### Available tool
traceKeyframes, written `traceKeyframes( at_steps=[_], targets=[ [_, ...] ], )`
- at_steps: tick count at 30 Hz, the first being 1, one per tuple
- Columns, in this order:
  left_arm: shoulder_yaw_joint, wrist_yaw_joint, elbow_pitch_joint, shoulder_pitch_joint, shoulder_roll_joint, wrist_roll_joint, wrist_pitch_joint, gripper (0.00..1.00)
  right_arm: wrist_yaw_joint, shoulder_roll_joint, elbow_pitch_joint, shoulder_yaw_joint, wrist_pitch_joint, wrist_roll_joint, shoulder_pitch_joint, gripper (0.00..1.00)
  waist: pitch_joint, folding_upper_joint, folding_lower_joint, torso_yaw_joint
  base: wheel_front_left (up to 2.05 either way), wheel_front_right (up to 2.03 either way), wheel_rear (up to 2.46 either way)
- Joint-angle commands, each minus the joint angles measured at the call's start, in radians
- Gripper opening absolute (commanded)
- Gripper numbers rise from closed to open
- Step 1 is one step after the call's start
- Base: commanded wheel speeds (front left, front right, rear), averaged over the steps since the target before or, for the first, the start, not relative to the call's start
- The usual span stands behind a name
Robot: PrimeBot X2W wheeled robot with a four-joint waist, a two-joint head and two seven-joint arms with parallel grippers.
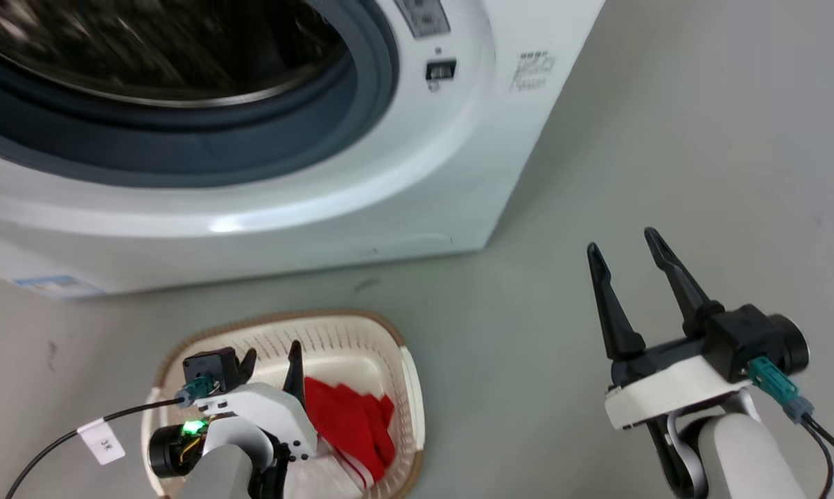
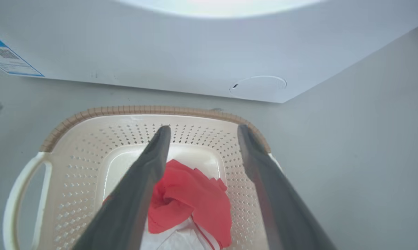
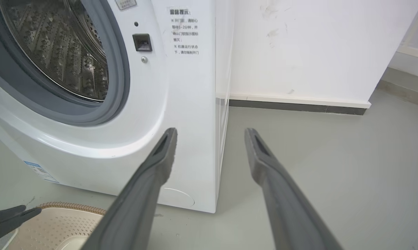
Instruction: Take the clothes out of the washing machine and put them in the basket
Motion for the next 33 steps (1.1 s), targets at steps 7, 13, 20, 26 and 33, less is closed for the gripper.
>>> traceKeyframes(
  at_steps=[7,13,20,26,33],
  targets=[
    [0.047,0.024,-0.276,0.128,-0.003,0.093,-0.002,1.00,-0.001,0.000,-0.035,-0.039,0.036,-0.021,0.074,1.00,-0.190,0.0000,0.0001,0.048,0.00,0.00,0.00],
    [0.071,0.046,-0.533,0.225,-0.005,0.169,-0.003,1.00,-0.001,0.000,-0.069,-0.058,0.064,-0.028,0.125,1.00,-0.273,0.0000,0.0001,0.056,0.00,0.00,0.00],
    [0.080,0.062,-0.759,0.328,0.001,0.236,-0.003,1.00,-0.001,0.000,-0.098,-0.065,0.097,-0.035,0.184,1.00,-0.343,0.0000,0.0001,0.064,0.00,0.00,0.00],
    [0.077,0.070,-0.839,0.397,0.011,0.259,-0.002,1.00,-0.001,0.000,-0.116,-0.071,0.114,-0.038,0.227,1.00,-0.369,0.0000,0.0001,0.067,0.00,0.00,0.00],
    [0.075,0.078,-0.859,0.434,0.018,0.252,0.012,1.00,-0.001,0.000,-0.124,-0.065,0.120,-0.023,0.253,1.00,-0.379,0.0000,0.0001,0.066,0.00,0.00,0.00]
  ],
)
